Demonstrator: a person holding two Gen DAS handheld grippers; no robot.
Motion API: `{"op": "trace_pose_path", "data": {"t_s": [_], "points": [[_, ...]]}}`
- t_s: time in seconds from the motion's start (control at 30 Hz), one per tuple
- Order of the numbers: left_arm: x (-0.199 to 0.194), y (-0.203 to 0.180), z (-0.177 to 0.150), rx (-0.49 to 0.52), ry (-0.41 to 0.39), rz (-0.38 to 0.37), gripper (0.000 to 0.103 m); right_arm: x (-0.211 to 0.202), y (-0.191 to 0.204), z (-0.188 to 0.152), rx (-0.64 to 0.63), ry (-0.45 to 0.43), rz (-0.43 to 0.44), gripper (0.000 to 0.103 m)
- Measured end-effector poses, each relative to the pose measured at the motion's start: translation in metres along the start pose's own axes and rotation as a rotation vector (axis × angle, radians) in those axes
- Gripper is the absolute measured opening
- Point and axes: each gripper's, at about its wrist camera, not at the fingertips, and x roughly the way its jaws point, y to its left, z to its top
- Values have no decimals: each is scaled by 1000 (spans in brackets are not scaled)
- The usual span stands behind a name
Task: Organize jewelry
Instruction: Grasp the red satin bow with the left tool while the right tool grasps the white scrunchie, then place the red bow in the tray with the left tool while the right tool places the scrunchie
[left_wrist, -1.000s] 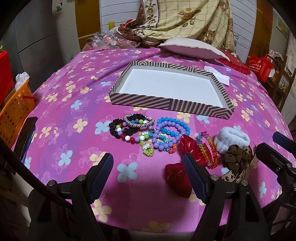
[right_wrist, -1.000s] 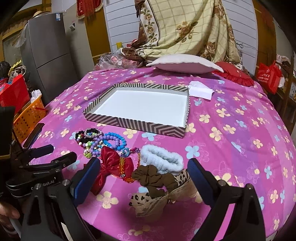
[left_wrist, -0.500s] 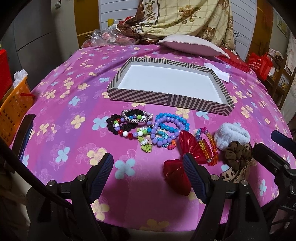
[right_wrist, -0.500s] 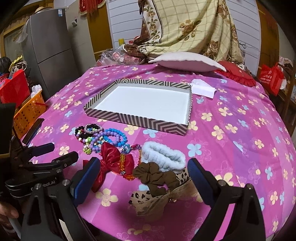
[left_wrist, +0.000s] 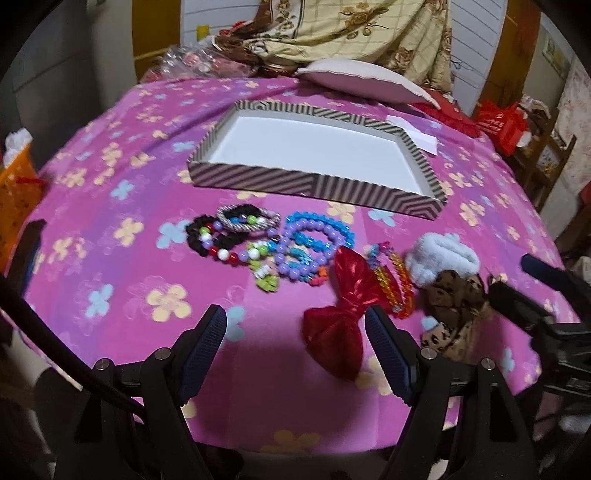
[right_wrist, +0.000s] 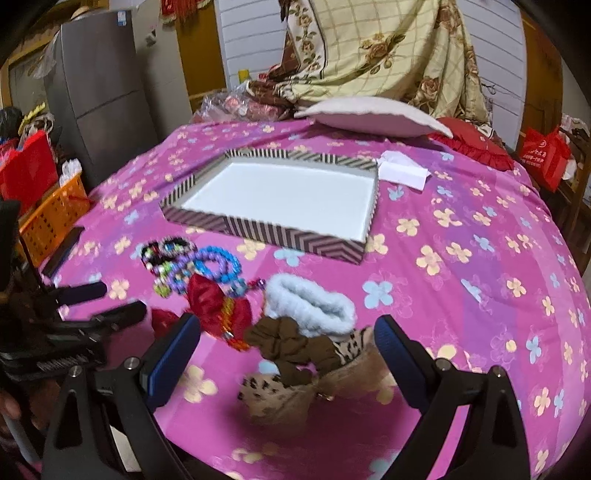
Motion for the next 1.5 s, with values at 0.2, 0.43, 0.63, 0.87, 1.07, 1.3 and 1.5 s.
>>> {"op": "trace_pose_path", "data": {"t_s": [0.2,0.43,0.63,0.87,1.07,1.3,1.5], "points": [[11,-12,-1,50,38,-70,71,13,-16,-2,-3,32,9,97],[33,-25,1,128,72,-37,71,32,-19,15,-110,67,55,97],[54,-21,2,106,145,-54,35,59,-19,35,-180,125,109,94],[57,-27,0,131,141,-77,10,86,-17,34,-197,215,204,39],[42,-25,6,123,111,-90,3,66,-23,37,-156,150,191,31],[5,-9,29,93,7,-93,0,39,-28,65,-87,32,189,31],[-3,8,58,60,-63,-51,0,34,-31,89,-36,-26,174,31]]}}
